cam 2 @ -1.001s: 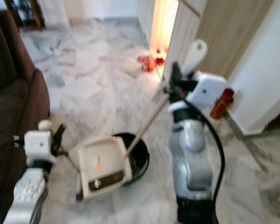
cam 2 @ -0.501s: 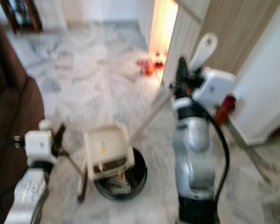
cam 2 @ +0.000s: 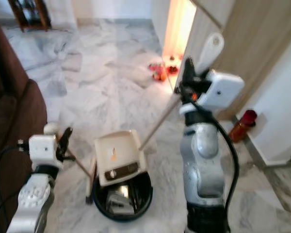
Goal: Sweep floor
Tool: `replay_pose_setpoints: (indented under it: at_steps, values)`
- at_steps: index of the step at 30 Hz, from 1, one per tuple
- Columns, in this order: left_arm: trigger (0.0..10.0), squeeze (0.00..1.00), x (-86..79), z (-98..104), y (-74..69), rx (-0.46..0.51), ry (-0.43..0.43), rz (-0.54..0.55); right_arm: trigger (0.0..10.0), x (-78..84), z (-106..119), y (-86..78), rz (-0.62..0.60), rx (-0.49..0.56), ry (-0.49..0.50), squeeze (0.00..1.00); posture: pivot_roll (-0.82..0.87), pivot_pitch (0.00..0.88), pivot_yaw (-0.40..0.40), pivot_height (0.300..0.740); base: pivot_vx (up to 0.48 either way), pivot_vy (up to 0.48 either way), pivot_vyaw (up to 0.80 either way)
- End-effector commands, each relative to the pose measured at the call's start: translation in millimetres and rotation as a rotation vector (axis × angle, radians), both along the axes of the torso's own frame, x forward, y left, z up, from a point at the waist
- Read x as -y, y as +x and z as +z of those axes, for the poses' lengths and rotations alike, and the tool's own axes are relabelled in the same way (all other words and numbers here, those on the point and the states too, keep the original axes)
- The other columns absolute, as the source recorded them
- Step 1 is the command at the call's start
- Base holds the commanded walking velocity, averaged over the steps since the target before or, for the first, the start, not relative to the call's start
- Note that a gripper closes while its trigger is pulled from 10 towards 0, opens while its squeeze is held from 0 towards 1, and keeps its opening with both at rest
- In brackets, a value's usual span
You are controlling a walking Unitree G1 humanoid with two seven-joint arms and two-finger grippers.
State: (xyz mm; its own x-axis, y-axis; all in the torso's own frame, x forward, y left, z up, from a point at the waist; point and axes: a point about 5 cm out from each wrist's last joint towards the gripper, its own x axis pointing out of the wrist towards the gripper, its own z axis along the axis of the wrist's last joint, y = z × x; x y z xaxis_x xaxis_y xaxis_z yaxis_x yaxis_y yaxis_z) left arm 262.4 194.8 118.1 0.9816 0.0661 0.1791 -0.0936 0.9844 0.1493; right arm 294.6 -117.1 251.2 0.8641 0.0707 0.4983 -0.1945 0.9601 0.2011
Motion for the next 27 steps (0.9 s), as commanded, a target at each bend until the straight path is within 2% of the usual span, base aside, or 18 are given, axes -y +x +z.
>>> replay_pose_setpoints:
  at_steps: [1,9,11,17,21,26,27]
  values:
    - [10.0,0.0,3.4,7,-0.5,0.038,0.019,-0.011,10.0,1.7,12,-6.3,0.003,0.073,0.005,0.0,0.09,0.093,-0.007,0.74,0.0,0.0,0.0]
    - [10.0,0.0,3.8,7,-0.4,0.038,0.018,-0.014,10.0,-11.3,14,-10.0,0.044,0.109,-0.063,0.0,0.09,0.097,-0.007,0.74,0.0,0.0,0.0]
    - [10.0,0.0,3.8,7,-0.3,0.039,0.016,-0.014,10.0,-28.7,16,-17.1,0.107,0.161,-0.164,0.0,0.08,0.098,-0.007,0.74,0.0,0.0,0.0]
    - [10.0,0.0,4.3,7,0.0,0.041,0.017,-0.013,10.0,-42.1,17,-23.8,0.167,0.197,-0.197,0.0,0.09,0.1,-0.007,0.74,0.0,0.0,0.0]
    - [10.0,0.0,5.2,6,-0.2,0.041,0.016,-0.017,10.0,-49.2,17,-26.7,0.178,0.229,-0.276,0.0,0.08,0.101,-0.007,0.74,0.0,0.0,0.0]
    - [10.0,0.0,5.1,6,-0.3,0.042,0.015,-0.016,10.0,-55.3,19,-30.9,0.22,0.268,-0.327,0.0,0.08,0.102,-0.007,0.74,0.0,0.0,0.0]
    - [10.0,0.0,5.7,7,-0.3,0.042,0.014,-0.018,10.0,-62.0,19,-34.8,0.255,0.295,-0.376,0.0,0.08,0.104,-0.007,0.74,0.0,0.0,0.0]
